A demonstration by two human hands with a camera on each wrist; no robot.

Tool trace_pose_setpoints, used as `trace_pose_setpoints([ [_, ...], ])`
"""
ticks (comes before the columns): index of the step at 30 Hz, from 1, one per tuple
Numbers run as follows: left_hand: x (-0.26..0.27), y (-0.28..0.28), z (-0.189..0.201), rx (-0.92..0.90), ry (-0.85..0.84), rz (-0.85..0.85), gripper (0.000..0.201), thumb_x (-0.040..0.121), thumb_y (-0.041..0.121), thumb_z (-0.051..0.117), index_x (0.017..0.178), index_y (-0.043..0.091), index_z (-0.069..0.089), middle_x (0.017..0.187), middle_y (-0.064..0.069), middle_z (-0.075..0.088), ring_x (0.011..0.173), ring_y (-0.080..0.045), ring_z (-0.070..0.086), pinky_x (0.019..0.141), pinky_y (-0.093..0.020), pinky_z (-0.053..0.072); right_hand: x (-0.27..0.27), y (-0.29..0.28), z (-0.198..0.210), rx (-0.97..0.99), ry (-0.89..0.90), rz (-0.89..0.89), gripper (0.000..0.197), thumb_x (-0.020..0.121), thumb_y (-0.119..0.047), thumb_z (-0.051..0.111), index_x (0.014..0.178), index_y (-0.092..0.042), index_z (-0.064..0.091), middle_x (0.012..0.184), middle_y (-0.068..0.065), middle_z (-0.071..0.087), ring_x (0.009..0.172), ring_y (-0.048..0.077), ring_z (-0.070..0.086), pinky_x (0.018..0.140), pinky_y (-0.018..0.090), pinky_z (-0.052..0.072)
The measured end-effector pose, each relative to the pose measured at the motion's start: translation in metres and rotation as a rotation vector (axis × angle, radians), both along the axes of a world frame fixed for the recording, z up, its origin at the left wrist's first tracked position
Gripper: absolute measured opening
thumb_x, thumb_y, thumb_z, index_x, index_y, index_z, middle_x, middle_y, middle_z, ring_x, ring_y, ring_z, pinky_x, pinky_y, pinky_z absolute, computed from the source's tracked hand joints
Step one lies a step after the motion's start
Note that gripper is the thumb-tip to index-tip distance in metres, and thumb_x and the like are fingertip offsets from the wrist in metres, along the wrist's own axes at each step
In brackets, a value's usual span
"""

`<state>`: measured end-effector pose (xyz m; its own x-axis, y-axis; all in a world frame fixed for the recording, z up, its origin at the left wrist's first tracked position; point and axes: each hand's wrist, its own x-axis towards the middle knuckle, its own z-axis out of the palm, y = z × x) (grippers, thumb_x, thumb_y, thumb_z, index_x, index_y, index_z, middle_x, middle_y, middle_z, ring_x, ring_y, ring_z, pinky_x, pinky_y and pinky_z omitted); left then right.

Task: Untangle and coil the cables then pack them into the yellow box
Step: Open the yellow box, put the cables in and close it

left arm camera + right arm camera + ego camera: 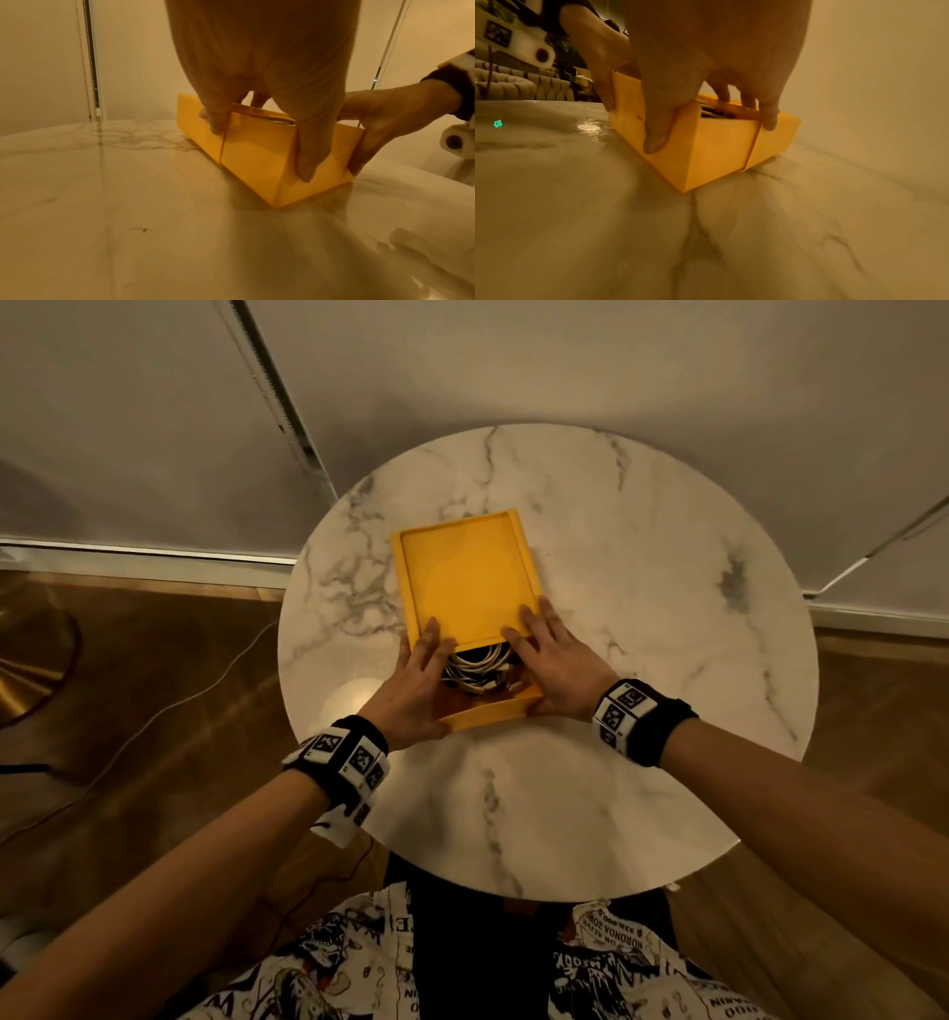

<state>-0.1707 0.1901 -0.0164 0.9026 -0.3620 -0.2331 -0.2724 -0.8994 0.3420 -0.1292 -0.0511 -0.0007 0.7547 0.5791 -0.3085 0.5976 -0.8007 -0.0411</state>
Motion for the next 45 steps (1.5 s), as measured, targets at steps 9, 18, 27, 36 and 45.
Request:
trace_pose_setpoints([
  [9, 0.008, 0.01, -0.002, -0.139, -0.041, 0.065, 0.096, 0.068, 0.013, 0.085, 0.145, 0.007, 0.03, 0.16, -0.011, 0.014, 0.142, -0.032, 0.03, 0.117, -0.045, 0.026, 0.008, 0.008, 0.015, 0.062, -0.031, -0.044, 0.095, 0.069, -0.038, 0.082, 0.143, -0.004, 0.032, 0.142, 0.02, 0.034, 0.138, 0.045, 0.025, 0.097, 0.051, 0.045],
  [18, 0.019, 0.018, -0.001, -0.285, -0.141, 0.147, 0.082, 0.066, -0.001, 0.081, 0.139, 0.016, 0.049, 0.151, 0.001, 0.039, 0.129, -0.022, 0.05, 0.1, -0.043, 0.047, 0.012, 0.011, 0.006, 0.181, -0.14, -0.06, 0.079, 0.063, -0.037, 0.085, 0.128, -0.01, 0.048, 0.127, 0.018, 0.045, 0.114, 0.036, 0.044, 0.088, 0.045, 0.044],
  [27, 0.03, 0.03, -0.007, -0.406, 0.123, 0.251, 0.12, 0.063, 0.003, 0.085, 0.153, 0.033, 0.011, 0.159, -0.005, 0.021, 0.137, -0.027, 0.04, 0.102, -0.042, 0.047, 0.015, -0.026, -0.005, 0.508, 0.292, -0.337, 0.106, 0.073, -0.026, 0.083, 0.153, -0.02, 0.013, 0.151, 0.017, 0.031, 0.134, 0.033, 0.04, 0.111, 0.032, 0.03],
  [36, 0.029, 0.025, -0.002, -0.566, 0.004, 0.386, 0.082, 0.066, -0.003, 0.082, 0.138, 0.022, 0.051, 0.126, -0.006, 0.06, 0.1, -0.018, 0.065, 0.089, -0.024, 0.053, 0.016, -0.019, -0.003, 0.456, 0.205, -0.338, 0.073, 0.078, -0.026, 0.077, 0.135, -0.014, 0.034, 0.103, 0.018, 0.065, 0.09, 0.035, 0.063, 0.072, 0.031, 0.044],
  [45, 0.04, 0.027, -0.001, -0.422, -0.105, 0.405, 0.062, 0.068, 0.009, 0.084, 0.124, 0.025, 0.064, 0.116, -0.003, 0.069, 0.096, -0.018, 0.068, 0.092, -0.028, 0.05, 0.027, -0.011, 0.0, 0.399, 0.155, -0.375, 0.043, 0.082, -0.02, 0.071, 0.114, -0.012, 0.043, 0.082, 0.006, 0.049, 0.074, 0.031, 0.054, 0.065, 0.03, 0.034],
])
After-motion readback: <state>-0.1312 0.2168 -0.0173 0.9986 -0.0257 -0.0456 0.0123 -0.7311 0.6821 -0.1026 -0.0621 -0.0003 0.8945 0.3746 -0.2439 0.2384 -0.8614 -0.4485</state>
